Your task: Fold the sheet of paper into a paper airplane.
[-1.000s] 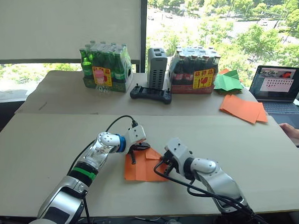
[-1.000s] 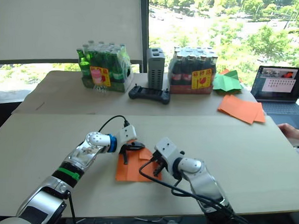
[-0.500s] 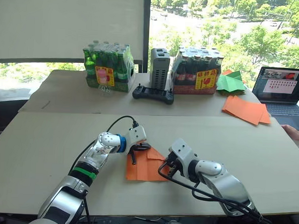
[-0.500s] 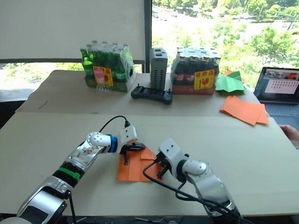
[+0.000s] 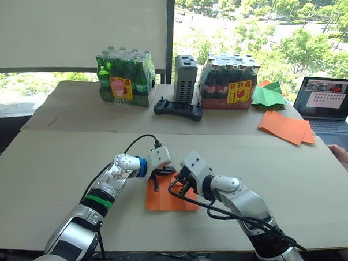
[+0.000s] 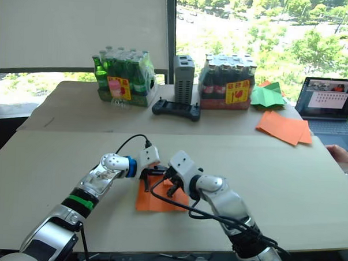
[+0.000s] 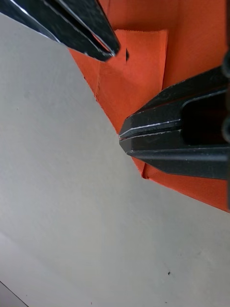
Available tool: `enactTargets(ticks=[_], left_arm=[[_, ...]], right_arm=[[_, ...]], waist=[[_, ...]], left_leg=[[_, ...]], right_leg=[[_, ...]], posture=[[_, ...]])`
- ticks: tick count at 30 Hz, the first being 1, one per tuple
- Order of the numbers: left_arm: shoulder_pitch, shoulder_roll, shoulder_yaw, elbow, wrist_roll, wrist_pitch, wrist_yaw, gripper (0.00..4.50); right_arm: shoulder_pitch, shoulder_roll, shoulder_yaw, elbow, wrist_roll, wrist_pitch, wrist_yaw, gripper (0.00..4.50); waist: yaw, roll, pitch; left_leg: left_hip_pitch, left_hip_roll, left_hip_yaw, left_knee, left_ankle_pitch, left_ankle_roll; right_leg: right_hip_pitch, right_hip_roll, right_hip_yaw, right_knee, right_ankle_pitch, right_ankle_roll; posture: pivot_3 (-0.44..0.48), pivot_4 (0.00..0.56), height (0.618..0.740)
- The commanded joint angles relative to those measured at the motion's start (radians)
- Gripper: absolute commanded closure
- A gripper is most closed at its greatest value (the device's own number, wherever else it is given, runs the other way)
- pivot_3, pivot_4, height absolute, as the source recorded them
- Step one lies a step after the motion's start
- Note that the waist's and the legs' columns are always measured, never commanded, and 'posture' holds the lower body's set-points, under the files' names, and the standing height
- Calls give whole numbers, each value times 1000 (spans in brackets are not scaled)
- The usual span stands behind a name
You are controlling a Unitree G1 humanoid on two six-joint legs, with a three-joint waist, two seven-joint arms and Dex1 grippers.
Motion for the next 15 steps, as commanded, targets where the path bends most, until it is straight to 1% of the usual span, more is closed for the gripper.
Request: enactTargets(ticks=[1,3,6,10,13,15], left_arm=[[7,12,5,-13,19,13,13,4500],[13,19,17,-40,9,26,15,4500],[34,35,76,-120,-37,98,35,4500],[78,53,207,-271,-144,286,78,4500],[142,73,322,-394,-237,446,123,4500],[182,70,395,-459,-306,545,155,4500]], right_arm=[[-19,-8,20,66,-34,-102,2,4468],[-11,-13,35,96,-46,-130,10,4468],[4,-15,49,115,-53,-143,24,4468],[12,-12,54,112,-59,-141,30,4468],[12,-2,59,105,-62,-135,30,4468],[13,4,59,102,-62,-133,27,4468]], waist=[[0,0,0],[-1,0,0],[-8,0,0],[-18,0,0],[-25,0,0],[-27,0,0]], left_leg=[[0,0,0,0,0,0],[0,0,0,0,0,0],[0,0,0,0,0,0],[-1,0,-1,0,0,0],[-1,0,-1,0,0,0],[-1,1,-1,-1,0,0]], right_leg=[[0,0,0,0,0,0],[0,0,0,0,0,0],[-1,0,0,0,1,-1],[-1,0,0,0,1,-1],[-1,0,0,0,1,-1],[-1,0,0,0,1,-1]], posture=[[0,150,723],[0,150,723],[0,150,723],[0,150,723],[0,150,723],[0,150,723]])
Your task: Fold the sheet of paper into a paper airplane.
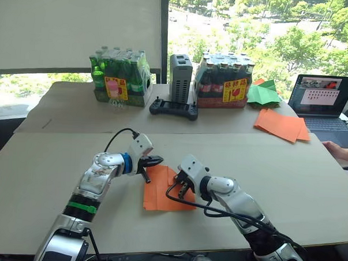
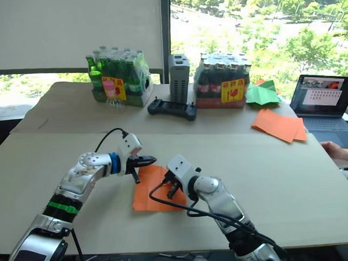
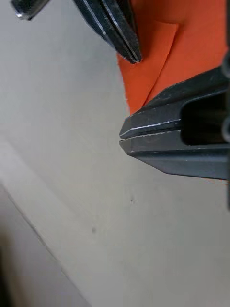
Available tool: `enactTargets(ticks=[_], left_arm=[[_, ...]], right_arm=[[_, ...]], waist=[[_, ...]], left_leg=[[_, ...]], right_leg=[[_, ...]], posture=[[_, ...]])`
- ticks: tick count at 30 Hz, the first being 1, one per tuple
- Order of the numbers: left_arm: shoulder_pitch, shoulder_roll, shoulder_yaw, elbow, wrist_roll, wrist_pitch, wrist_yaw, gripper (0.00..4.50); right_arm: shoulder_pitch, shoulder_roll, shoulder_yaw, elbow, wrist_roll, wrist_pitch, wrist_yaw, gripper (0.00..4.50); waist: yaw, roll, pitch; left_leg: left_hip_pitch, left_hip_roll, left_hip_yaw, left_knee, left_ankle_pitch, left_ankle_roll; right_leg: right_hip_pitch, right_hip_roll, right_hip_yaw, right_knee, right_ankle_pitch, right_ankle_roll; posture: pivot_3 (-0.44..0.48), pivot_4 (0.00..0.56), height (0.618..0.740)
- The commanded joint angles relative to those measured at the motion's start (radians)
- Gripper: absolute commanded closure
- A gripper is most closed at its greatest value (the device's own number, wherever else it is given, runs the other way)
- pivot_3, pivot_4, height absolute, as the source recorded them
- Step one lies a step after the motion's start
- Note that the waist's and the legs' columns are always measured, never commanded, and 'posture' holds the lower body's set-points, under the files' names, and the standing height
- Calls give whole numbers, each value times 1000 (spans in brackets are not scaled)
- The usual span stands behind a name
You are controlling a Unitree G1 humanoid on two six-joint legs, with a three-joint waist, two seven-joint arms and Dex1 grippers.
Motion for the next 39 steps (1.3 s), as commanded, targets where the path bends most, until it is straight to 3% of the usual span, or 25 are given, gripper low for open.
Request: enactTargets(ticks=[1,2,3,5,10,11,18,28,32,39], left_arm=[[59,0,134,-138,-132,173,58,4500],[77,-3,166,-162,-162,214,75,4500],[97,-7,195,-183,-196,253,88,3965],[131,-12,229,-213,-240,304,114,3464],[166,-74,288,-227,-344,412,185,1613],[167,-86,293,-220,-356,416,197,1416],[176,-111,271,-196,-390,430,236,1416],[184,-75,203,-217,-377,396,221,4457],[189,-60,164,-245,-362,348,205,4457],[224,35,-3,-362,-237,131,129,4457]], right_arm=[[12,6,19,1,-13,19,3,4468],[11,8,18,1,-15,20,1,4468],[10,10,17,2,-16,20,1,4500],[8,13,13,3,-17,21,0,4500],[-3,21,9,15,-22,15,-2,4500],[-5,23,7,16,-24,15,-1,4500],[-8,30,2,17,-34,15,0,4500],[-3,34,-2,9,-34,23,-4,4500],[-2,35,-3,7,-33,27,-4,4500],[-2,48,-20,12,-25,34,-12,4500]], waist=[[-1,0,0],[-1,0,0],[0,0,0],[1,0,0],[3,0,0],[3,0,0],[2,0,0],[2,0,0],[2,0,0],[2,0,0]], left_leg=[[0,0,0,0,0,0],[0,0,0,0,0,0],[0,0,0,0,0,0],[0,0,0,0,0,0],[1,0,0,0,0,0],[1,0,0,0,0,0],[1,0,0,0,0,-1],[0,0,0,0,0,-1],[0,0,0,0,0,-1],[0,0,0,-1,0,-2]], right_leg=[[0,0,0,0,0,0],[0,0,0,0,0,0],[0,0,0,0,0,0],[0,0,0,0,0,0],[0,0,0,0,1,-1],[0,0,0,0,1,-2],[0,0,0,0,2,-3],[0,0,0,0,2,-3],[0,0,0,0,2,-3],[0,0,0,-1,2,-3]], posture=[[0,150,723],[0,150,723],[0,150,723],[0,150,723],[0,150,723],[0,150,723],[0,150,723],[0,150,723],[0,150,723],[0,150,723]])
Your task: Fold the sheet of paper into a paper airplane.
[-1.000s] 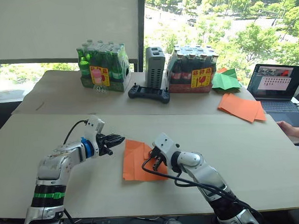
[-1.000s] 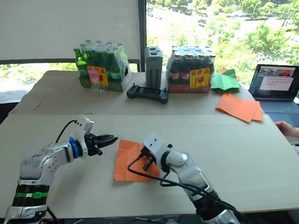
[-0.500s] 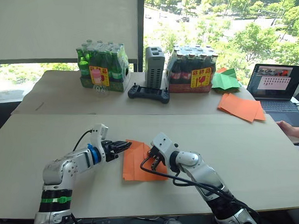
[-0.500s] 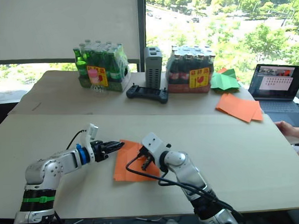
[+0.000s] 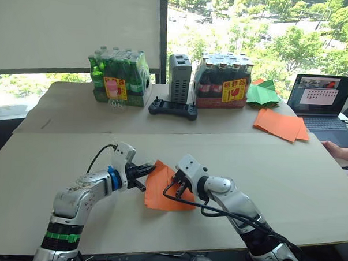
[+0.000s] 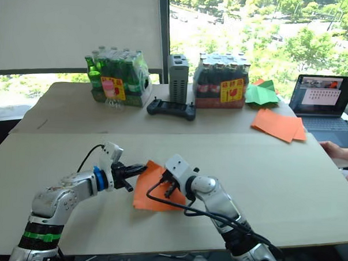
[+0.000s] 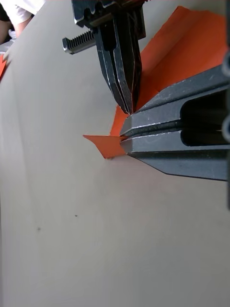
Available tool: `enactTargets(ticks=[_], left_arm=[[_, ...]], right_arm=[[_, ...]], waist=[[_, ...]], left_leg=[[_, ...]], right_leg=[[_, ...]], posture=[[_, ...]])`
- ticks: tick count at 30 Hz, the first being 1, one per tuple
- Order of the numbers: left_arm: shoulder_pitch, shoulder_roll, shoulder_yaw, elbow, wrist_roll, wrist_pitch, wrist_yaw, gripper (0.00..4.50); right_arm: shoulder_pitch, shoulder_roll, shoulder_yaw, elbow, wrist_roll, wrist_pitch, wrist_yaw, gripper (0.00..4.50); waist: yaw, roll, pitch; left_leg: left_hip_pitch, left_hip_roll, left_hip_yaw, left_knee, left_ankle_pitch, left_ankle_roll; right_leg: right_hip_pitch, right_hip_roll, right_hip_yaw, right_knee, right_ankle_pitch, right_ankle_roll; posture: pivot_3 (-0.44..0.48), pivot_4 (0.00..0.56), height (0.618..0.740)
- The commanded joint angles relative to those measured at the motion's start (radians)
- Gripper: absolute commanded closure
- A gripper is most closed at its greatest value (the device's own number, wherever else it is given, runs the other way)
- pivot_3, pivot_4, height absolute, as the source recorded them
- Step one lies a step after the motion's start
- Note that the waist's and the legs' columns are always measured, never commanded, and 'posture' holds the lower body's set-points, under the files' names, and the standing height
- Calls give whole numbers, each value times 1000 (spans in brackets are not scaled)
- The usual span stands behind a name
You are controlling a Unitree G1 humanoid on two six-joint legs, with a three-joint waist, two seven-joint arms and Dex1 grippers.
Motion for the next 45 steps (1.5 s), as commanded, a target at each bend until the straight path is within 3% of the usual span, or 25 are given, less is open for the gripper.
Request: enactTargets(ticks=[1,5,12,28,34,41,45], left_arm=[[23,56,-81,-56,72,-115,-49,4457],[42,115,-183,-34,190,-233,-70,4457],[37,153,-259,52,326,-386,-83,4457],[54,168,-280,67,385,-432,-132,4457],[58,169,-273,52,383,-418,-142,4457],[22,180,-137,-15,230,-253,-174,2313],[-87,163,-18,45,87,-139,-188,2313]], right_arm=[[3,10,-11,3,4,23,-5,4500],[3,18,-17,2,9,29,-7,4500],[-1,23,-29,-15,14,23,-6,4500],[-71,102,-65,141,-1,-288,-30,4500],[-68,90,4,239,-75,-248,-22,4500],[-57,102,5,243,-92,-206,-21,4500],[-61,110,-2,247,-91,-208,-18,4500]], waist=[[-2,0,0],[-1,0,0],[0,0,0],[-1,0,0],[-1,1,0],[-3,1,0],[-2,1,0]], left_leg=[[0,0,0,0,0,0],[0,0,1,-1,0,0],[0,0,1,-1,0,0],[-11,0,1,0,0,0],[-11,0,1,0,0,0],[-10,1,1,1,0,0],[-10,1,0,2,0,0]], right_leg=[[0,0,0,0,0,0],[0,0,0,0,0,0],[-1,0,0,0,-1,1],[-13,0,0,2,1,-2],[-13,0,0,2,1,-2],[-12,1,0,4,1,-2],[-12,1,0,5,1,-2]], posture=[[0,150,723],[0,150,723],[0,150,723],[0,150,723],[0,150,723],[0,150,723],[0,150,723]])
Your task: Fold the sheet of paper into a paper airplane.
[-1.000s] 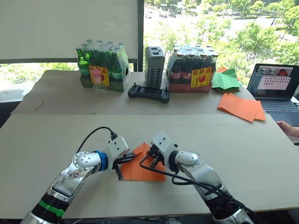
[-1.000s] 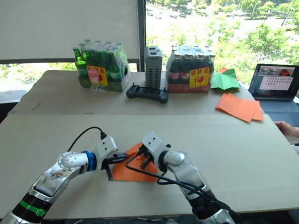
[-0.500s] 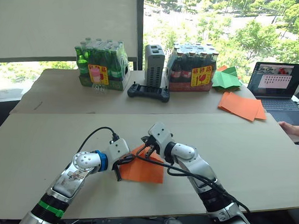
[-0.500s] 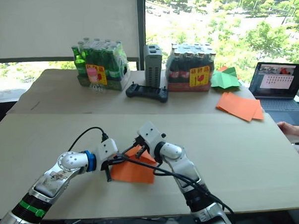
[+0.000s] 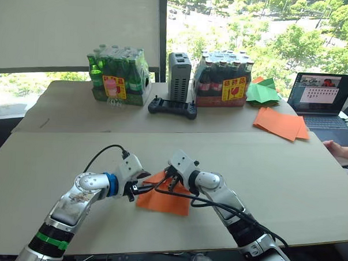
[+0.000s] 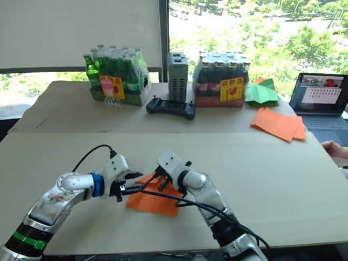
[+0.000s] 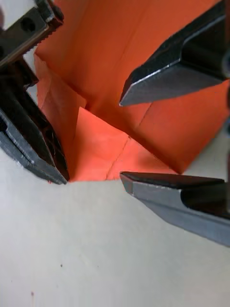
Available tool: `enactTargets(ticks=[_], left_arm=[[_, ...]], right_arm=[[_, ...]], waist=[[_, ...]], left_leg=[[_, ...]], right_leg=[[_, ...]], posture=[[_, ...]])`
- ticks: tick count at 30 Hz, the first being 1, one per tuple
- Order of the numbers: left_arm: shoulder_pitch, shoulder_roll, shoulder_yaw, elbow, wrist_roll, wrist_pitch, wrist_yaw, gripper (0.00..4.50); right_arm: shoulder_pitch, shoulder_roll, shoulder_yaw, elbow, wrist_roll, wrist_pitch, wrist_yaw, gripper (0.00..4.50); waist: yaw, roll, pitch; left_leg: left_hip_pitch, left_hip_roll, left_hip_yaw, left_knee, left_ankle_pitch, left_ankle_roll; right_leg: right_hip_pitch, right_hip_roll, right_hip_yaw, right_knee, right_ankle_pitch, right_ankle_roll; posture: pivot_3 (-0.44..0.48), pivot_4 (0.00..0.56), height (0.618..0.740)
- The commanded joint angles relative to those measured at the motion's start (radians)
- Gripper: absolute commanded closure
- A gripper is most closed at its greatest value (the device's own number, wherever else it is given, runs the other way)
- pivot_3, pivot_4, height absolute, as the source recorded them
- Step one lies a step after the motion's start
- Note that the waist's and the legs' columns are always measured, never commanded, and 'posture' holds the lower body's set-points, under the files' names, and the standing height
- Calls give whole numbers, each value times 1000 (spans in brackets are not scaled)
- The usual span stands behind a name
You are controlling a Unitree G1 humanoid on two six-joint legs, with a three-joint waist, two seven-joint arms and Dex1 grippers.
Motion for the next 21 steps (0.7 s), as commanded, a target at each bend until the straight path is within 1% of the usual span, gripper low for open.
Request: enactTargets(ticks=[1,3,4,7,11,15,21], left_arm=[[-102,-5,87,48,-85,53,-13,2313],[-129,-8,76,107,-82,41,-33,2313],[-146,-16,54,142,-63,27,-36,2313],[-178,-38,-21,213,-24,-8,-70,3107],[-198,-70,-92,277,19,-51,-87,4479],[-230,-112,-113,338,50,-80,-64,4494],[-229,-122,-158,395,114,-119,-70,4494]], right_arm=[[3,7,8,17,-8,22,5,4500],[-1,11,5,23,-10,20,5,4500],[-3,13,4,25,-10,20,5,4500],[-6,18,1,25,-10,20,4,4500],[-3,19,-2,21,-11,22,2,4500],[2,18,-4,12,-13,28,1,4500],[15,15,-1,-12,-17,44,1,4500]], waist=[[1,0,0],[-1,0,0],[-4,0,0],[-4,0,0],[-1,0,0],[0,0,0],[0,0,0]], left_leg=[[0,0,0,0,0,0],[1,0,0,0,0,0],[1,0,1,0,0,0],[1,0,1,0,0,0],[0,0,1,0,0,0],[0,0,1,0,0,0],[0,0,1,0,0,0]], right_leg=[[0,0,0,0,0,0],[1,0,0,0,0,0],[1,0,0,0,0,0],[0,0,0,1,0,-1],[0,0,0,1,1,-1],[0,0,0,1,1,-1],[0,0,0,1,1,-1]], posture=[[0,150,723],[0,150,723],[0,150,723],[0,150,723],[0,150,723],[0,150,723],[0,150,723]])
